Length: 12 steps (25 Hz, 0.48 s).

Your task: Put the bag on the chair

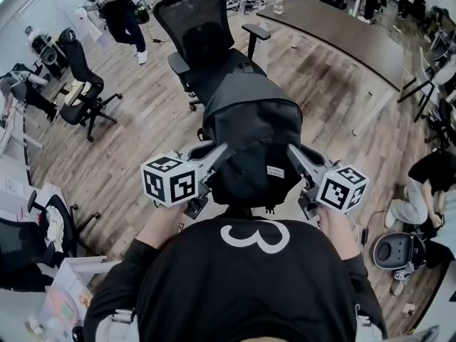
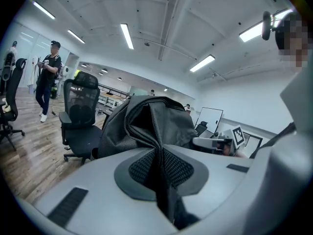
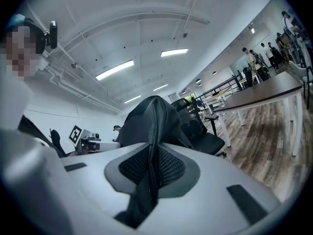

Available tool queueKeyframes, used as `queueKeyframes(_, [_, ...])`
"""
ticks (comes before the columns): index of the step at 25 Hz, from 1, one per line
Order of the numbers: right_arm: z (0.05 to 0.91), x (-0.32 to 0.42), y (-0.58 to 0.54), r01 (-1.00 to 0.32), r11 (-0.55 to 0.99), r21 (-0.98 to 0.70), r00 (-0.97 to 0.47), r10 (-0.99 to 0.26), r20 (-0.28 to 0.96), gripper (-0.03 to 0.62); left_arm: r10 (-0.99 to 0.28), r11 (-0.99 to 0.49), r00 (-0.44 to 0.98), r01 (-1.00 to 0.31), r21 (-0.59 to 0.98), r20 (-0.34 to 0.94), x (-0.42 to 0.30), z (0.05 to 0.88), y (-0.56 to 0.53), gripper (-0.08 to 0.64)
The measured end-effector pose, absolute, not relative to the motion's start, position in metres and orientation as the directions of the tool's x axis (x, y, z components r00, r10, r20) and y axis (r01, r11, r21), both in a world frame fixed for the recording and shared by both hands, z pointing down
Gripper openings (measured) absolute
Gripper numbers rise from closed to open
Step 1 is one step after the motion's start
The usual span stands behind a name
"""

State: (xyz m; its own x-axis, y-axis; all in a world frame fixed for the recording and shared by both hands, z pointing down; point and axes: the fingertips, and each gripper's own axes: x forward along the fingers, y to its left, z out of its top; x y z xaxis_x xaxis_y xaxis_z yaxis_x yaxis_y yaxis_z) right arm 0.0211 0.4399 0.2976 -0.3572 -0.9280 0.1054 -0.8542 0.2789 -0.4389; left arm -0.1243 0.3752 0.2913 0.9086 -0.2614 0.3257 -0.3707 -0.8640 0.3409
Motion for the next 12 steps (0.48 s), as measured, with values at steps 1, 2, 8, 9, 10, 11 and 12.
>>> queueKeyframes(1, [0.299, 0.023, 0.435, -0.856, 0.275, -0.438, -0.356, -0.928, 0.112, 0.060, -0.260, -0.863, 0.908, -0.370, 0.342, 0.327, -0.123, 0.293, 0.370, 0.043])
queueKeyframes(2, [0.300, 0.024, 0.430, -0.857, 0.272, -0.439, -0.354, -0.928, 0.117, 0.060, -0.259, -0.863, 0.909, -0.370, 0.344, 0.328, -0.121, 0.294, 0.365, 0.043])
queueKeyframes(8, [0.310, 0.038, 0.393, -0.852, 0.257, -0.455, -0.351, -0.927, 0.134, 0.060, -0.253, -0.859, 0.908, -0.370, 0.354, 0.335, -0.107, 0.302, 0.328, 0.043])
queueKeyframes(9, [0.311, 0.041, 0.386, -0.852, 0.257, -0.456, -0.351, -0.927, 0.133, 0.060, -0.253, -0.858, 0.908, -0.370, 0.355, 0.336, -0.104, 0.304, 0.320, 0.043])
queueKeyframes(10, [0.312, 0.043, 0.378, -0.852, 0.256, -0.457, -0.350, -0.927, 0.133, 0.060, -0.252, -0.858, 0.907, -0.370, 0.357, 0.337, -0.102, 0.305, 0.312, 0.043])
queueKeyframes(11, [0.314, 0.045, 0.370, -0.852, 0.254, -0.457, -0.349, -0.927, 0.136, 0.060, -0.250, -0.857, 0.907, -0.370, 0.358, 0.339, -0.100, 0.307, 0.305, 0.043])
queueKeyframes(12, [0.316, 0.047, 0.364, -0.853, 0.250, -0.458, -0.348, -0.927, 0.141, 0.060, -0.248, -0.856, 0.907, -0.370, 0.361, 0.342, -0.098, 0.309, 0.298, 0.043])
